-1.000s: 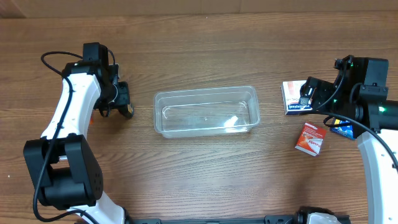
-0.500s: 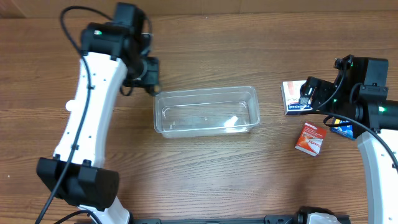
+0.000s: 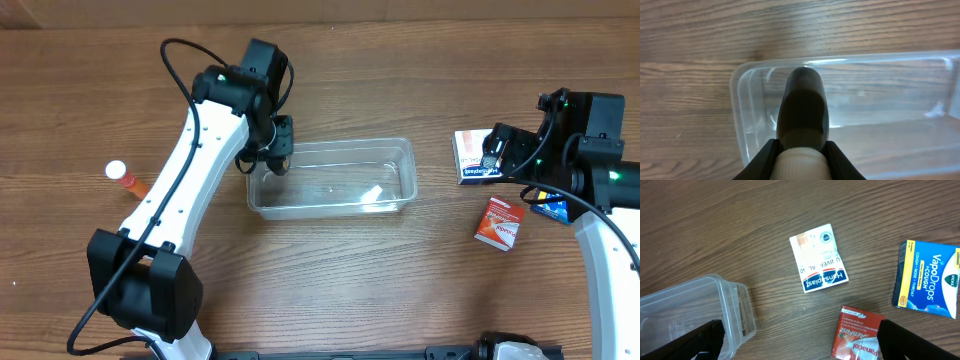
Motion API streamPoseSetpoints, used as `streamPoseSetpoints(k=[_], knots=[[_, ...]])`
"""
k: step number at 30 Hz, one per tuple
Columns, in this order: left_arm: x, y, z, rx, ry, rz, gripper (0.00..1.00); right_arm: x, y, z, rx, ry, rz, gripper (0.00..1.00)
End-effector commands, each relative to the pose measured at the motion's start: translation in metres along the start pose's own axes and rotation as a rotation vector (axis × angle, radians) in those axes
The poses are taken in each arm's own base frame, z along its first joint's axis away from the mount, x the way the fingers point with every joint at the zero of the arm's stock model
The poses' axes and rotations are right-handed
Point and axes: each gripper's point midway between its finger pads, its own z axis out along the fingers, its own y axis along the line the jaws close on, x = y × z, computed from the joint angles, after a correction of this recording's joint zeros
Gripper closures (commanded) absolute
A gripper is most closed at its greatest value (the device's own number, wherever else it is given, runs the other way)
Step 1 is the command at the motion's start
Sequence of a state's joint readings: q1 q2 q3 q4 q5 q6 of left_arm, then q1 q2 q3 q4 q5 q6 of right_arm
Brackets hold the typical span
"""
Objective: Pack container
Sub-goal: 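Carry the black bottle into the container's left end and release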
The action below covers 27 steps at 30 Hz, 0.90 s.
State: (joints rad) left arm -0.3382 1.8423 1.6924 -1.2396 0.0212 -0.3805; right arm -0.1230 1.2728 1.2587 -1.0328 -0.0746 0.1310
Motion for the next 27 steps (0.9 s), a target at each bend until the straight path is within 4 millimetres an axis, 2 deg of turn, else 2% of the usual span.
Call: streamPoseSetpoints(k=[1, 5, 10, 12, 13, 14, 20, 27], knots=[[0.002, 0.019, 0.017, -0.089, -0.008, -0.074, 0.96, -0.008, 0.003, -0.005, -0.010, -0.026, 0.007, 0.00], [0.004, 0.020, 0.029, -0.091, -0.007, -0.074, 0.96, -0.008, 0.003, -0.005, -0.011, -0.026, 0.007, 0.00], [0.002, 0.024, 0.029, -0.110, -0.020, -0.074, 0.93, -0.008, 0.003, -0.005, -0.010, -0.026, 0.007, 0.00], [0.002, 0.024, 0.029, -0.110, -0.018, -0.074, 0.89, -0.008, 0.002, -0.005, -0.010, -0.026, 0.007, 0.00], [0.002, 0.024, 0.029, -0.110, -0.018, -0.074, 0.78, -0.008, 0.003, -0.005, -0.010, -0.026, 0.007, 0.00], [0.002, 0.024, 0.029, -0.109, -0.020, -0.074, 0.76, -0.008, 0.003, -0.005, -0.010, -0.026, 0.007, 0.00], [-0.003, 0.021, 0.033, -0.098, -0.043, -0.075, 0.80, -0.007, 0.002, -0.005, -0.010, -0.025, 0.007, 0.00], [0.009, 0.025, 0.050, -0.105, -0.010, -0.074, 0.79, -0.007, 0.002, -0.005, -0.010, -0.025, 0.007, 0.00]])
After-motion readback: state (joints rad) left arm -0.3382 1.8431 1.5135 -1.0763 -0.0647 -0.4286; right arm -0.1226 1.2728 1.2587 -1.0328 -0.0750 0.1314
